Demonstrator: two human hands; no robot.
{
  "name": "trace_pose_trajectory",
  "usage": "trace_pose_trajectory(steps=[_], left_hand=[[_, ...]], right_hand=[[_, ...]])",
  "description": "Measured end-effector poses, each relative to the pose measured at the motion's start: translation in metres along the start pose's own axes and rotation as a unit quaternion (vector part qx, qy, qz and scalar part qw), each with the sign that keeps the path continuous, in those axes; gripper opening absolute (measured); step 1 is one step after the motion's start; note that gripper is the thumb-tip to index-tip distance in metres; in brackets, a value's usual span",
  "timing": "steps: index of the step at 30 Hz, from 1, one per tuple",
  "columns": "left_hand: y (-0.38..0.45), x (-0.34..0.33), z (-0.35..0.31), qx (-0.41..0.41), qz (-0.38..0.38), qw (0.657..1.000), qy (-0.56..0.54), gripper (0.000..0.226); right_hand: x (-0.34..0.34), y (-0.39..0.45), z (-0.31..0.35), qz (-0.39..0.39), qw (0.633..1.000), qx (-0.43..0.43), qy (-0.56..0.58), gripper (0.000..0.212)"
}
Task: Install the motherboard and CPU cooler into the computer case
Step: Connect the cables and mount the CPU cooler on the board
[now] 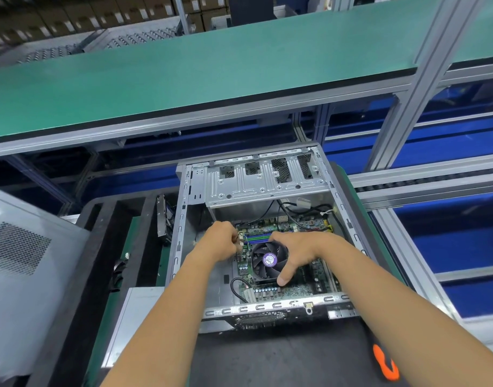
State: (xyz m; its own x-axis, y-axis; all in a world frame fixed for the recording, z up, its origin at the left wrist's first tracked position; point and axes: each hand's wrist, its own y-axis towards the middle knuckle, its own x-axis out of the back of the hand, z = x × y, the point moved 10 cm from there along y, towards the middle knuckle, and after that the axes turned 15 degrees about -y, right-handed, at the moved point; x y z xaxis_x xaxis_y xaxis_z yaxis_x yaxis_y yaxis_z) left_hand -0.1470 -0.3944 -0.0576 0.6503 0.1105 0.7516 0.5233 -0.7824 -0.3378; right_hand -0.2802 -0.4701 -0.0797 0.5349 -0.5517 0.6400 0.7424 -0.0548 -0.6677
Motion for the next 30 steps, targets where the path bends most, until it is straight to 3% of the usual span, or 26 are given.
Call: trace_pose_trajectory(steps=[4,7,15,20,24,30], left_hand=[[-0.001,-0.005,-0.001,0.002,0.024,1.0,-0.006,0.03],[-0.001,-0.004,-0.007,-0.023,0.016,1.0,-0.013,0.003],[0.004,-0.01,0.011,0.033,0.031,0.995,-0.084,0.019],[0.002,-0.006,0.012,0.041,0.03,0.994,-0.095,0.01],[-0.002,-0.009,0.006,0.038,0.053,0.995,-0.074,0.015],[-0.004,-0.002,0.008,0.048,0.024,0.998,-0.012,0.006]], right_hand=[[0.0,0.001,0.0,-0.002,1.0,0.0,0.001,0.098],[0.0,0.001,0.0,0.0,1.0,0.001,-0.001,0.097],[0.001,0.003,-0.001,-0.004,1.0,0.003,-0.007,0.097],[0.0,0.004,-0.002,-0.003,1.0,0.001,-0.006,0.099],[-0.001,0.004,-0.003,-0.001,1.0,-0.001,-0.009,0.101],[-0.002,0.005,-0.005,-0.002,1.0,-0.004,-0.004,0.108]])
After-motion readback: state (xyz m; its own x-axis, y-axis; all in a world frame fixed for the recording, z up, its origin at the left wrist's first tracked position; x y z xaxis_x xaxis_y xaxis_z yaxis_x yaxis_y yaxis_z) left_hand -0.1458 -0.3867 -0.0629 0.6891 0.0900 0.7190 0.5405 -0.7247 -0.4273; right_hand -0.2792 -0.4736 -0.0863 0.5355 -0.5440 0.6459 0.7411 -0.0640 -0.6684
